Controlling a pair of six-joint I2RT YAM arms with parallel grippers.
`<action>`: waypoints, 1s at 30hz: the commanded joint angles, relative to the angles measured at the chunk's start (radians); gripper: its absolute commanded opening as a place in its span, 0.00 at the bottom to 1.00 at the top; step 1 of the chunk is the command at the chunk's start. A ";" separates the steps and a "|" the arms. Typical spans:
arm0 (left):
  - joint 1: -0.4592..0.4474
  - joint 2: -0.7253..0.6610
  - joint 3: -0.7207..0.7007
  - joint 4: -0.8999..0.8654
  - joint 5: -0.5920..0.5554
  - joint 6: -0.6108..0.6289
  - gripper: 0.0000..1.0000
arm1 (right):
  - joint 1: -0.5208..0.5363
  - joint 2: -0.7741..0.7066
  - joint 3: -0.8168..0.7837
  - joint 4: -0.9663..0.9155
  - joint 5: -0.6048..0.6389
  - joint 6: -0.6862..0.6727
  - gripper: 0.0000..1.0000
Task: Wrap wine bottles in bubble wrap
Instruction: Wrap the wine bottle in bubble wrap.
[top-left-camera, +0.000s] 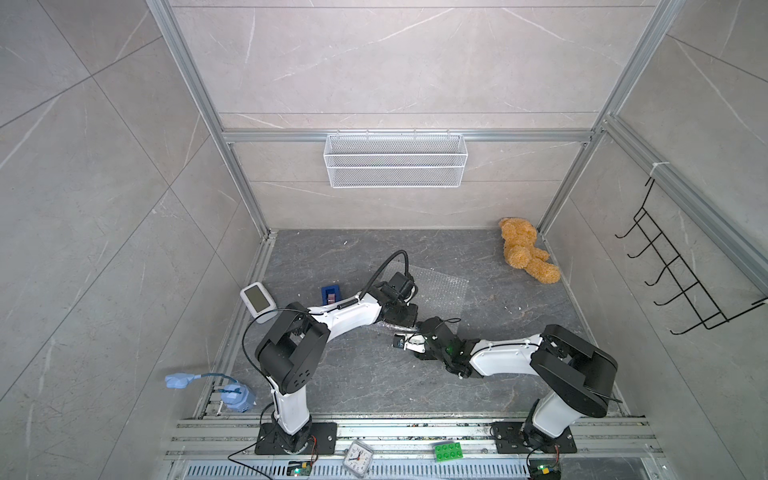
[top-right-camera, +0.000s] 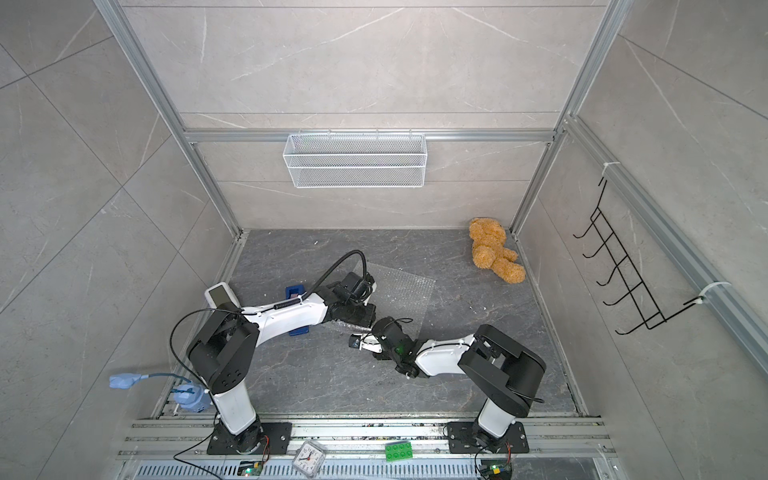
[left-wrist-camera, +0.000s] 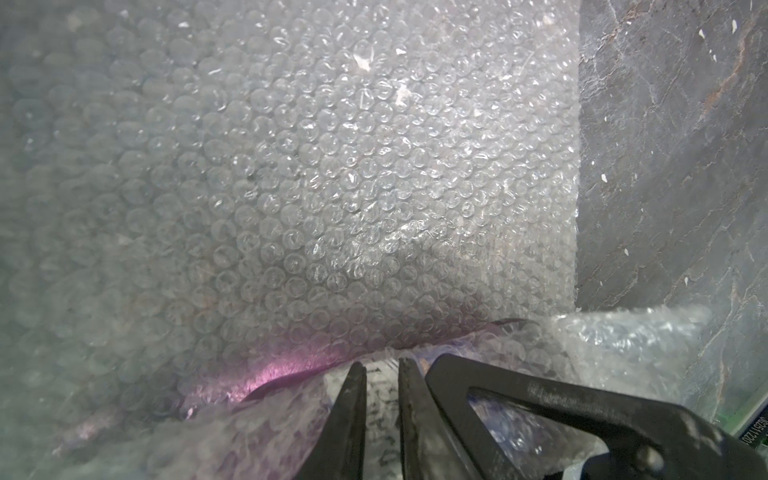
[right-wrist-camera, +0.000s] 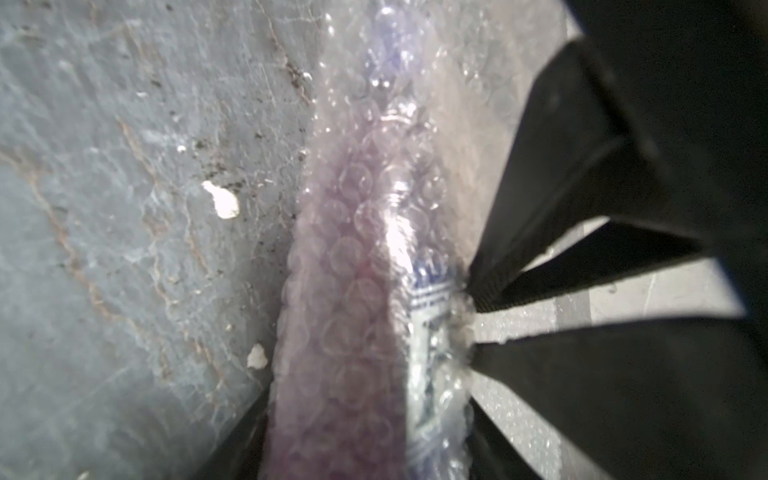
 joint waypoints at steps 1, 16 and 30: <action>0.012 -0.013 -0.015 -0.120 0.033 0.032 0.21 | 0.001 0.002 0.043 -0.213 -0.024 0.050 0.53; 0.098 -0.182 -0.099 -0.139 0.056 0.049 0.40 | -0.121 0.047 0.228 -0.643 -0.415 0.128 0.38; 0.140 -0.582 -0.275 -0.148 -0.111 0.305 0.40 | -0.282 0.321 0.644 -1.166 -0.753 0.080 0.39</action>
